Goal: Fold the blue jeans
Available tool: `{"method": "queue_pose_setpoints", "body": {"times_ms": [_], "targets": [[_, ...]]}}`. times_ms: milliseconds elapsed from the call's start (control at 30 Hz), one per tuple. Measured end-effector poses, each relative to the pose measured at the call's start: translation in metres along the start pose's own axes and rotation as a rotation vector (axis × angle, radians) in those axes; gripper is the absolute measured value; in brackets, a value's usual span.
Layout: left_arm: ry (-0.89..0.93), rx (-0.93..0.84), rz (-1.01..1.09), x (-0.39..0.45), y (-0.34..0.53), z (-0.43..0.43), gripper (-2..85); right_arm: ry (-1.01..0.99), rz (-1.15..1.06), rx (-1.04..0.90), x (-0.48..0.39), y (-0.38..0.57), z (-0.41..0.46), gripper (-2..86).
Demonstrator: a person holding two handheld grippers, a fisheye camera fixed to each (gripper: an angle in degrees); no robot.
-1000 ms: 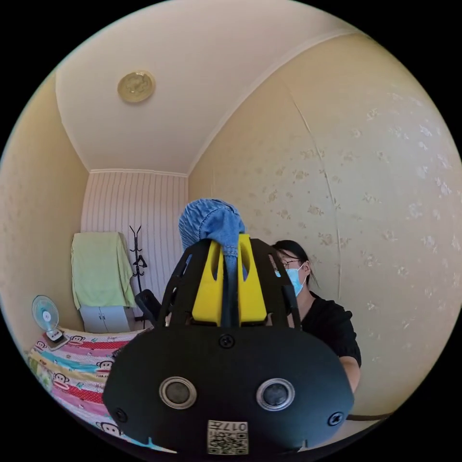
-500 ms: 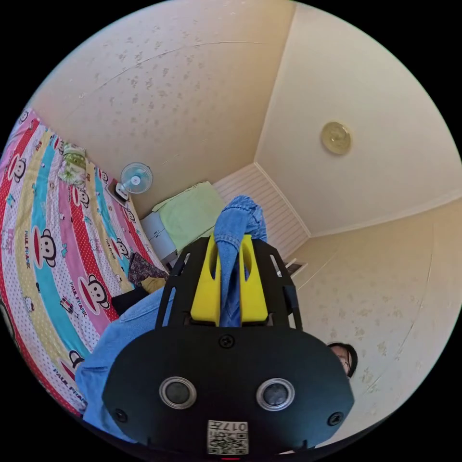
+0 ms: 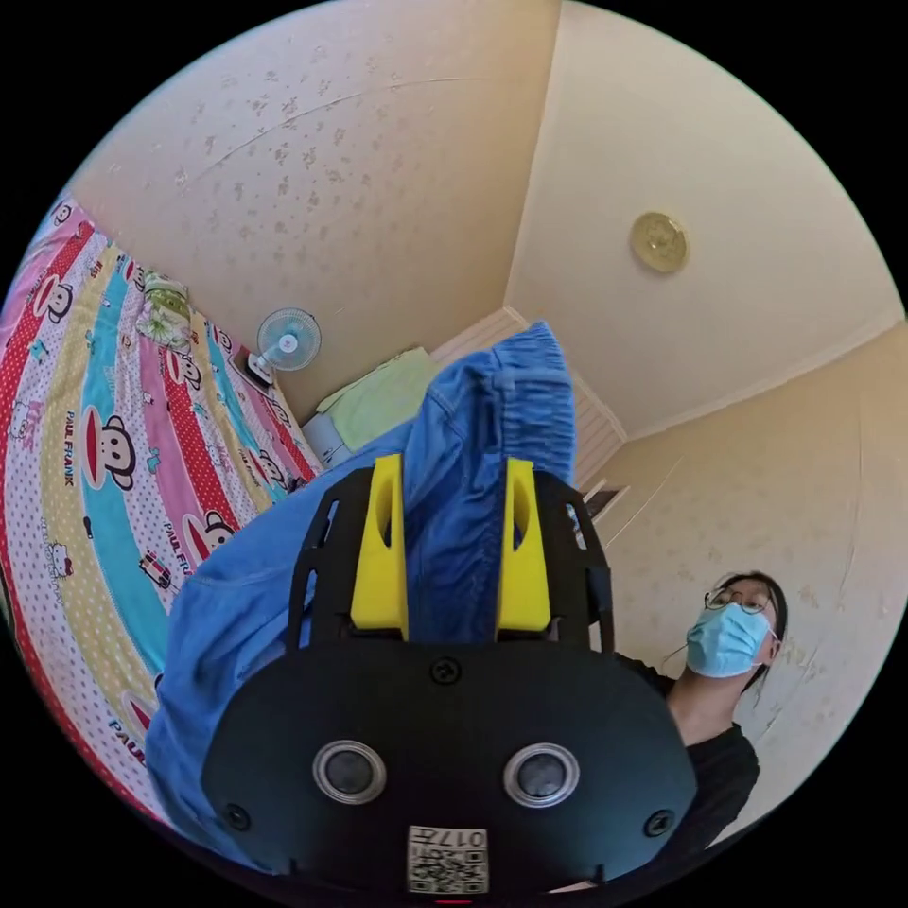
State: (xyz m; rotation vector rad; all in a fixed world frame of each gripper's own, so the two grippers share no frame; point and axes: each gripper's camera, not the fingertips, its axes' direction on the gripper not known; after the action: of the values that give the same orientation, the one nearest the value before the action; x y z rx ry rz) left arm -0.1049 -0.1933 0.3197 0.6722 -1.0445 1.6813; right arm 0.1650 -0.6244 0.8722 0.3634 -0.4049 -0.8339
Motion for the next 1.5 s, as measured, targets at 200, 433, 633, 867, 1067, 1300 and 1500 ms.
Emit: {"method": "queue_pose_setpoints", "body": {"times_ms": [200, 433, 633, 867, 1067, 1300, 1500], "targets": [[0.111, 0.151, 0.1, -0.006, 0.067, -0.079, 16.5, -0.036, -0.056, -0.124, -0.03, 0.003, 0.031, 2.4], [-0.01, 0.341, 0.293, 0.046, 0.119, -0.128, 21.5, -0.05, -0.107, -0.245, -0.056, 0.022, 0.066, 2.4], [-0.143, 0.514, 0.44, 0.115, 0.146, -0.151, 22.9, 0.059, -0.17, -0.241, -0.068, 0.037, 0.064, 2.4], [-0.47, 0.427, 0.407, 0.111, 0.183, -0.112, 23.2, 0.109, -0.06, -0.217, -0.051, 0.062, 0.044, 2.8], [-0.648, 0.384, 0.388, 0.102, 0.193, -0.12, 23.4, 0.092, -0.02, -0.233, -0.063, 0.082, 0.044, 3.0], [-0.579, 0.395, 0.334, 0.087, 0.177, -0.156, 24.4, 0.03, -0.018, -0.365, -0.089, 0.107, 0.067, 3.1], [-0.358, 0.43, 0.205, 0.054, 0.159, -0.199, 25.1, -0.013, -0.025, -0.395, -0.097, 0.12, 0.071, 3.0]]}}
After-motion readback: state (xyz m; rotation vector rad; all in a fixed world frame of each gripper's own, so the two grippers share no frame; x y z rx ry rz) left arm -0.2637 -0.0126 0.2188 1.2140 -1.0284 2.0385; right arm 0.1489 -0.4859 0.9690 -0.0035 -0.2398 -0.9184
